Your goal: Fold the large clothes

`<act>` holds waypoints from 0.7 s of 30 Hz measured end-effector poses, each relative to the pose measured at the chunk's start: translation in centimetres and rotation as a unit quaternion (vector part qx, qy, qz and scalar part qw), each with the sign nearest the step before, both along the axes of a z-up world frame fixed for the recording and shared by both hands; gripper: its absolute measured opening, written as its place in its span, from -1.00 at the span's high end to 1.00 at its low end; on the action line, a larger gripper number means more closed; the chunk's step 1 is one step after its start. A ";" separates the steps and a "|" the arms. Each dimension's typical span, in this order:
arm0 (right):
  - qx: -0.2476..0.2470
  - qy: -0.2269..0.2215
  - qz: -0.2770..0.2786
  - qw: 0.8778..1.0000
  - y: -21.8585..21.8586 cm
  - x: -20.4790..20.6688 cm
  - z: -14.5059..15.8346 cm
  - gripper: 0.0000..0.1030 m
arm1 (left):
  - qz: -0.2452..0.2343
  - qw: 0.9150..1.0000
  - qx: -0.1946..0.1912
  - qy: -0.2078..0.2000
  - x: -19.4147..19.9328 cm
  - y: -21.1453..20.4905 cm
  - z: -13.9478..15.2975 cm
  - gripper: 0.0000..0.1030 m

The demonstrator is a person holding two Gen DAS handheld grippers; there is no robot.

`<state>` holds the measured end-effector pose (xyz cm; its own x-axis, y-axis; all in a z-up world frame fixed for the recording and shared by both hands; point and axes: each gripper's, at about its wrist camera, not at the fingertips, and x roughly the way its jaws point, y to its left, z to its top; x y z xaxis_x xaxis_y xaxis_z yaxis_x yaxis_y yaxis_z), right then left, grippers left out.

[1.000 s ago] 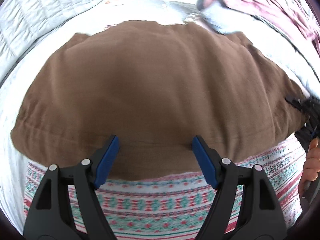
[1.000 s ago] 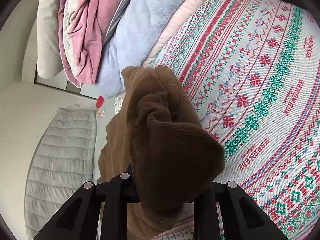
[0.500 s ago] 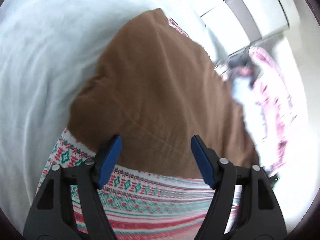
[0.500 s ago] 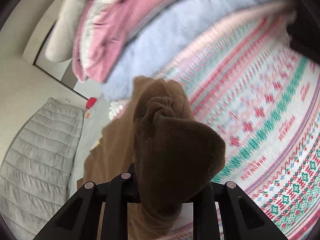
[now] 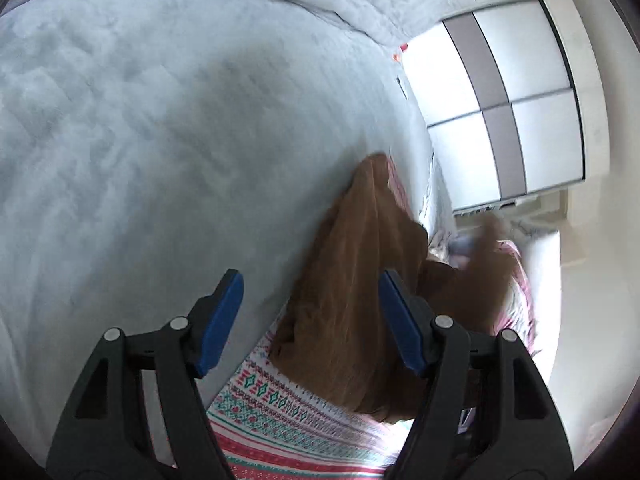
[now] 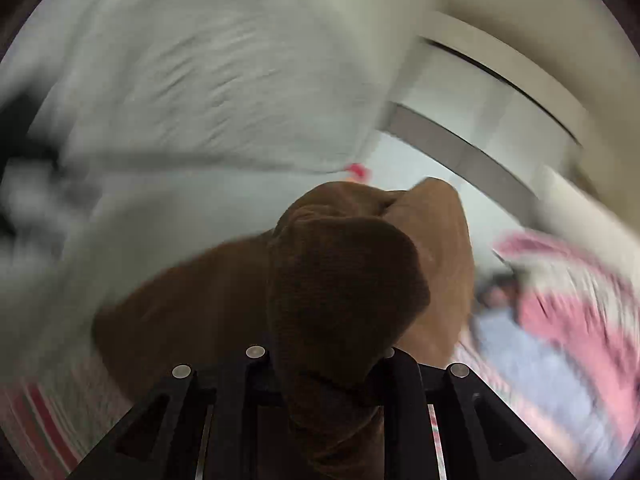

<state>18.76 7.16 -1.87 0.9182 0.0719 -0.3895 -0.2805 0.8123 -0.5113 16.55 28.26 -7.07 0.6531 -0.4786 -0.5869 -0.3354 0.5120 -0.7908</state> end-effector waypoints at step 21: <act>0.001 0.088 0.056 0.994 -5.4 -4.2 -2.0 -0.34 | -0.096 0.993 0.073 -0.014 2.0 -7.1 1.6 -0.48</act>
<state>14.61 1.72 -3.83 0.8215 0.1712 -0.5439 -0.4551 0.7717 -0.4444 18.59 21.16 -5.43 0.5746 -0.5074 -0.6422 -0.1997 0.6740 -0.7112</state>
